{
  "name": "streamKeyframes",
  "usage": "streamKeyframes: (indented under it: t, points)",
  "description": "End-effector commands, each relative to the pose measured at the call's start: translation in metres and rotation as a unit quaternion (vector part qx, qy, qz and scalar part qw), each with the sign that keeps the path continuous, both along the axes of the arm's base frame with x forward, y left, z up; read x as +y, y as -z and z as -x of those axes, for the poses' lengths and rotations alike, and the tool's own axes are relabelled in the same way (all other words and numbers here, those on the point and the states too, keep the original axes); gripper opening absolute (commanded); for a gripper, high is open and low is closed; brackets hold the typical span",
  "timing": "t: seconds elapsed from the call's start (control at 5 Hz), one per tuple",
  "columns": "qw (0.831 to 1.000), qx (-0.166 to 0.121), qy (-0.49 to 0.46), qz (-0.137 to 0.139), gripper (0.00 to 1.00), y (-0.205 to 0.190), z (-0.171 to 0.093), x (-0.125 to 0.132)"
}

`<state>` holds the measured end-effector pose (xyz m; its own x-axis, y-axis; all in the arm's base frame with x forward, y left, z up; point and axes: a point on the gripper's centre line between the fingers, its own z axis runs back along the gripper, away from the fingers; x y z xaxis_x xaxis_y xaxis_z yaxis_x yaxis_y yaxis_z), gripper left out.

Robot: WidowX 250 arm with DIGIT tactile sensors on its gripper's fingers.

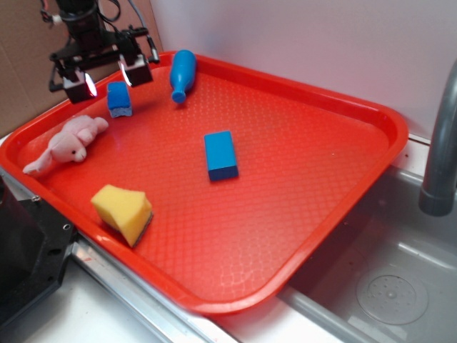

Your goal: Grab the blue sponge.

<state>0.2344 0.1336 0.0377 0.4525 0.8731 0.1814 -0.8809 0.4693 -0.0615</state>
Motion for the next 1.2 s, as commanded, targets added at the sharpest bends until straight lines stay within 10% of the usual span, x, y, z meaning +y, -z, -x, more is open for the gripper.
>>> streamKeyframes:
  t: [0.0, 0.2, 0.8, 1.0]
  points:
    - [1.000, -0.010, -0.003, -0.014, 1.00, 0.007, -0.010, 0.019]
    - [1.000, -0.007, -0.009, -0.017, 0.00, 0.012, -0.010, 0.020]
    - [0.993, 0.002, 0.108, -0.042, 0.00, -0.024, -0.013, -0.004]
    - [0.977, 0.007, 0.213, -0.009, 0.00, -0.058, -0.008, -0.037]
